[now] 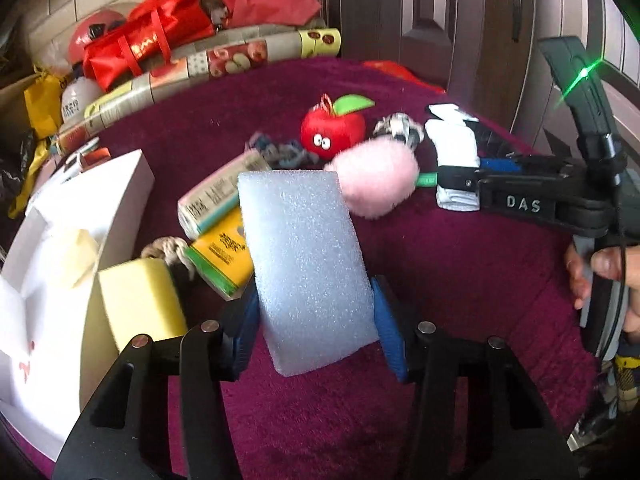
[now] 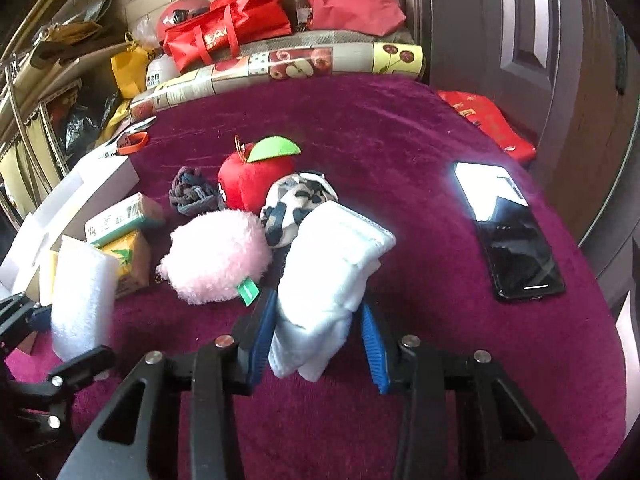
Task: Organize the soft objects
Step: 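Carry foam block and white sock into the white box and open both tools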
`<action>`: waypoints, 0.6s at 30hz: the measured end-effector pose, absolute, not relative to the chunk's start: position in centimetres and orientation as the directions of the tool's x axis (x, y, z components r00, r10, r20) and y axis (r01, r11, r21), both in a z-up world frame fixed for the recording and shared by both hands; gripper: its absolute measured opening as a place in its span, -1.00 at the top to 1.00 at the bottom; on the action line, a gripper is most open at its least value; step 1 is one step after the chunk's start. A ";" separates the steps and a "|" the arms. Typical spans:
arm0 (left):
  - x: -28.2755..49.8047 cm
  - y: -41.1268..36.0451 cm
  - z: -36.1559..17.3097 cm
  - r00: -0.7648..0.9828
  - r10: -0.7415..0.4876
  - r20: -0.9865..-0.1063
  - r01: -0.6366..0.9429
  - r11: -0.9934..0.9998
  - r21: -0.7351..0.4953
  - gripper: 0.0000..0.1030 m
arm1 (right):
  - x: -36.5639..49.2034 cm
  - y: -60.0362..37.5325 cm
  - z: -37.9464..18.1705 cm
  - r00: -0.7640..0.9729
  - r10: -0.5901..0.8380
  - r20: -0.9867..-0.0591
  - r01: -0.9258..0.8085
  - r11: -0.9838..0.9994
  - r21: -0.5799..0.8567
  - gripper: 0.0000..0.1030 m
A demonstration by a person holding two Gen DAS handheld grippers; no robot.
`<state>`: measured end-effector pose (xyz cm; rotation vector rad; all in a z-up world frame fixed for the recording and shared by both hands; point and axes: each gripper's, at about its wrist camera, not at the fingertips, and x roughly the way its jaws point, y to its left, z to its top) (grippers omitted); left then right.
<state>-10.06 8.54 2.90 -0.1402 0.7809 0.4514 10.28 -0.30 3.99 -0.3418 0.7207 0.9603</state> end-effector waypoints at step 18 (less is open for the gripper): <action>-14.5 9.3 9.5 0.688 0.500 -0.526 -0.563 0.825 0.048 -0.02 | 4.7 -4.3 11.1 0.398 0.842 -0.364 -0.867 0.475 0.150 0.21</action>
